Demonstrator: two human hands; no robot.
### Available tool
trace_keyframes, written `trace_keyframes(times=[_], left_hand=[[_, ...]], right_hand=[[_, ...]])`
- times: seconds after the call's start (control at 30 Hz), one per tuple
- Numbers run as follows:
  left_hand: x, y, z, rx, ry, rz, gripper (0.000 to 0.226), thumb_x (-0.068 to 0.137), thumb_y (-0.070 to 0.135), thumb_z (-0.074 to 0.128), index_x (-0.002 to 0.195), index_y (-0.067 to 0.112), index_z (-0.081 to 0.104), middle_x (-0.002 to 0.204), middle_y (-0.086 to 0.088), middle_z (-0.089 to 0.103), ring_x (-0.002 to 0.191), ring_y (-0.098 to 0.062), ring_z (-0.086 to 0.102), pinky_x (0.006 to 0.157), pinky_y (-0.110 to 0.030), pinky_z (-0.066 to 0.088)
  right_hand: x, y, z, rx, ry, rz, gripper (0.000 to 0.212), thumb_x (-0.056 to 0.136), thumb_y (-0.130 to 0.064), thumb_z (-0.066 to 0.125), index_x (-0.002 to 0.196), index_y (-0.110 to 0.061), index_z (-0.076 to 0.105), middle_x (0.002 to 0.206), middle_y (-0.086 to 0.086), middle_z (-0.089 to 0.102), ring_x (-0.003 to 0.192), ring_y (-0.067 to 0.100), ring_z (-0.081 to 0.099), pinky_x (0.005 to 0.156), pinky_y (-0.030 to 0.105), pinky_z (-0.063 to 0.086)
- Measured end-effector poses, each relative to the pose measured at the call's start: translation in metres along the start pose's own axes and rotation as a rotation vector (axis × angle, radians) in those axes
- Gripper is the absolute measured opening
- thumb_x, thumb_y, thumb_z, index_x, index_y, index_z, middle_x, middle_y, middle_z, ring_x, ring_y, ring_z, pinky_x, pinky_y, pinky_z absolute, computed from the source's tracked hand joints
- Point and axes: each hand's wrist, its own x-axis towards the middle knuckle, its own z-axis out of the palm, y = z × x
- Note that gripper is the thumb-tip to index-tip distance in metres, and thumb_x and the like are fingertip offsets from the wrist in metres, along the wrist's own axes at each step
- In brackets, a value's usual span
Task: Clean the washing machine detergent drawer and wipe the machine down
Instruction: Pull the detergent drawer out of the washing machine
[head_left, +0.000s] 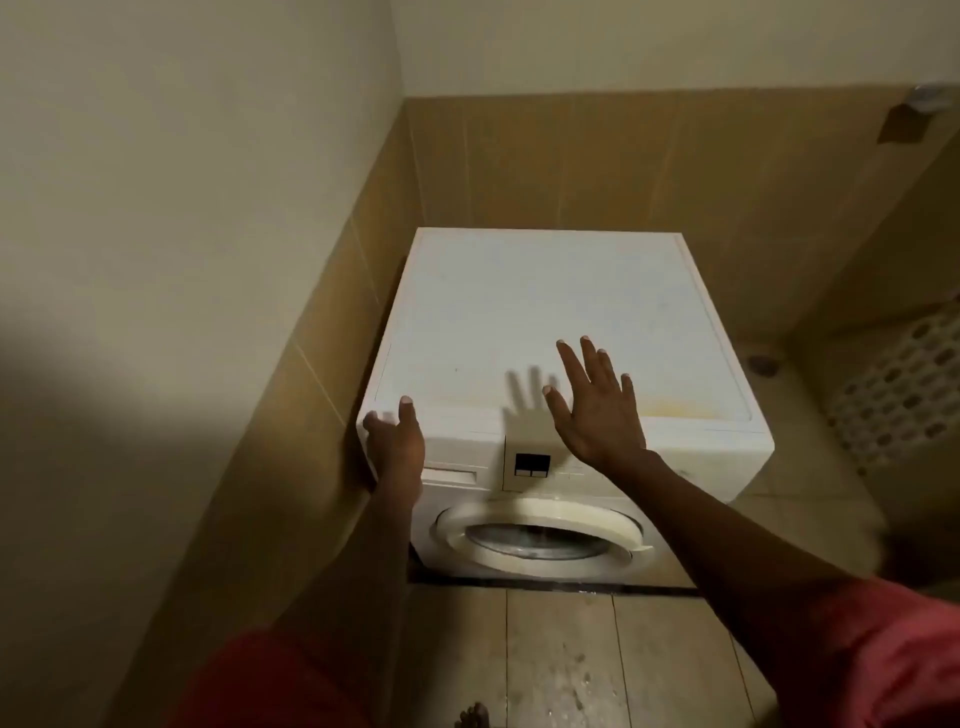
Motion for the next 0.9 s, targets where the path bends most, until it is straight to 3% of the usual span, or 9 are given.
trace_keyframes(times=[0.13,0.23,0.27,0.4,0.53,0.7,0.8,0.9], left_hand=[[0.032,-0.044,0.008,-0.396,-0.139,-0.36,0.081,0.085,0.059,0.06,0.147,0.012,0.035,0.144,-0.015,0.045,0.127,-0.036,0.051,0.092,-0.043,0.048],[0.045,-0.065,0.022,-0.54,-0.215,-0.513,0.135,0.044,0.083,0.072,0.153,0.019,0.023,0.156,-0.011,0.032,0.139,-0.032,0.039,0.104,-0.041,0.039],[0.046,-0.066,0.027,-0.59,-0.2,-0.546,0.139,0.039,0.083,0.073,0.153,0.021,0.022,0.157,-0.011,0.031,0.139,-0.033,0.039,0.107,-0.042,0.038],[0.053,-0.073,0.037,-0.717,-0.158,-0.529,0.128,0.041,0.071,0.082,0.147,0.021,0.03,0.147,-0.011,0.045,0.129,-0.033,0.05,0.104,-0.046,0.045],[0.048,-0.08,0.042,-0.83,-0.203,-0.491,0.105,0.055,0.058,0.084,0.142,0.023,0.037,0.137,-0.007,0.054,0.124,-0.03,0.053,0.106,-0.052,0.043],[0.048,-0.079,0.043,-0.857,-0.224,-0.493,0.122,0.033,0.056,0.094,0.138,0.024,0.041,0.13,-0.009,0.061,0.116,-0.03,0.06,0.093,-0.051,0.053],[0.047,-0.079,0.041,-0.84,-0.181,-0.493,0.123,0.032,0.053,0.096,0.137,0.025,0.039,0.13,-0.009,0.061,0.114,-0.031,0.061,0.079,-0.049,0.059],[0.05,-0.079,0.042,-0.83,-0.147,-0.467,0.129,0.026,0.05,0.097,0.136,0.027,0.036,0.133,-0.008,0.058,0.117,-0.032,0.059,0.079,-0.053,0.058]], right_hand=[[0.007,0.004,0.016,0.026,-0.054,0.073,0.061,0.101,-0.046,0.032,0.155,-0.03,0.01,0.164,0.005,0.004,0.15,0.027,0.007,0.119,0.05,0.012],[0.015,0.015,0.024,0.019,-0.052,0.072,0.061,0.101,-0.046,0.033,0.155,-0.028,0.011,0.163,0.008,0.007,0.149,0.028,0.012,0.118,0.051,0.019],[0.018,0.019,0.024,0.022,-0.049,0.081,0.061,0.101,-0.046,0.033,0.155,-0.027,0.012,0.163,0.009,0.008,0.149,0.029,0.013,0.117,0.052,0.021],[0.02,0.03,0.028,0.036,-0.038,0.118,0.062,0.101,-0.046,0.035,0.155,-0.025,0.014,0.163,0.009,0.009,0.148,0.029,0.018,0.116,0.052,0.024],[0.02,0.034,0.037,0.063,-0.05,0.159,0.061,0.101,-0.044,0.038,0.154,-0.022,0.016,0.162,0.01,0.011,0.147,0.029,0.021,0.116,0.05,0.025],[0.021,0.032,0.046,0.081,-0.079,0.163,0.062,0.101,-0.041,0.04,0.154,-0.017,0.018,0.162,0.011,0.013,0.146,0.03,0.024,0.115,0.049,0.027],[0.02,0.027,0.052,0.114,-0.082,0.147,0.061,0.101,-0.038,0.042,0.153,-0.015,0.021,0.161,0.012,0.016,0.147,0.028,0.022,0.116,0.045,0.028],[0.018,0.018,0.056,0.149,-0.077,0.133,0.061,0.1,-0.037,0.044,0.153,-0.015,0.022,0.161,0.011,0.017,0.147,0.027,0.023,0.115,0.041,0.03]])
